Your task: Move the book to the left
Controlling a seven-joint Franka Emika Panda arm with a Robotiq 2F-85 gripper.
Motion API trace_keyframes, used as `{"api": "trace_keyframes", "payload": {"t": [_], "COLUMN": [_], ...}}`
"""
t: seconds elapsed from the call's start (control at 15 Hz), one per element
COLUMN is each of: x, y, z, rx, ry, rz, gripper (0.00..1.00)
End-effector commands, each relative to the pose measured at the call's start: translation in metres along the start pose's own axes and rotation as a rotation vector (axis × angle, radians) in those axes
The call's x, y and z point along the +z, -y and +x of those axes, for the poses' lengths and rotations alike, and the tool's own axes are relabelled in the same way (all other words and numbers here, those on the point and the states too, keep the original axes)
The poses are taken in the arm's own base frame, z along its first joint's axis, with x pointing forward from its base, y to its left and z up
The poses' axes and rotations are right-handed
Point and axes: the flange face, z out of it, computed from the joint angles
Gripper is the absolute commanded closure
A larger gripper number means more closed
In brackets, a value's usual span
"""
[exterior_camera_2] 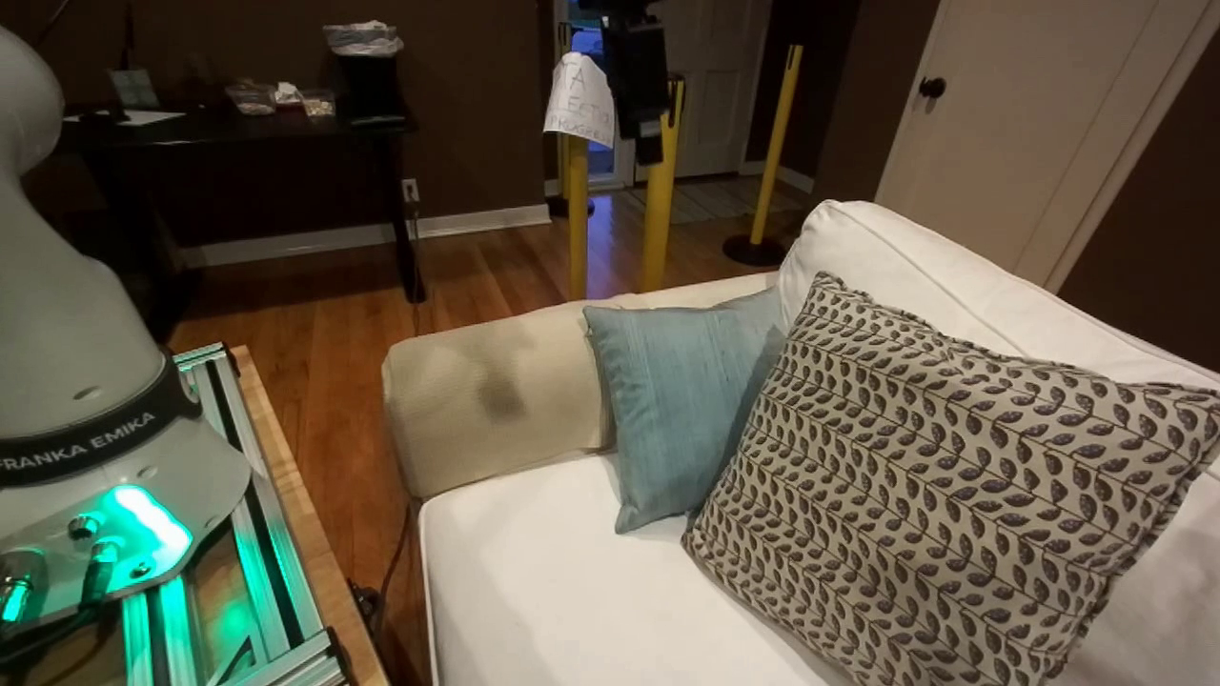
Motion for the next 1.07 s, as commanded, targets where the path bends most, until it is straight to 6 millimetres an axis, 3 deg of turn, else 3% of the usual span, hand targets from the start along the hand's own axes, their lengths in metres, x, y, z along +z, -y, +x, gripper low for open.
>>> {"api": "trace_keyframes", "payload": {"t": [0.0, 0.33, 0.67, 0.73, 0.87, 1.0], "x": [0.047, 0.118, 0.187, 0.164, 0.183, 0.187], "y": [-0.044, -0.110, -0.177, -0.162, -0.177, -0.177], "z": [0.009, 0.005, -0.020, -0.012, -0.020, -0.020], "rx": [0.046, 0.112, 0.131, 0.140, 0.147, 0.146], "ry": [-0.031, -0.020, 0.145, 0.083, 0.132, 0.141], "rz": [-0.071, -0.126, -0.201, -0.175, -0.186, -0.188], "gripper": [0.00, 0.00, 0.00, 0.00, 0.00, 0.00]}}
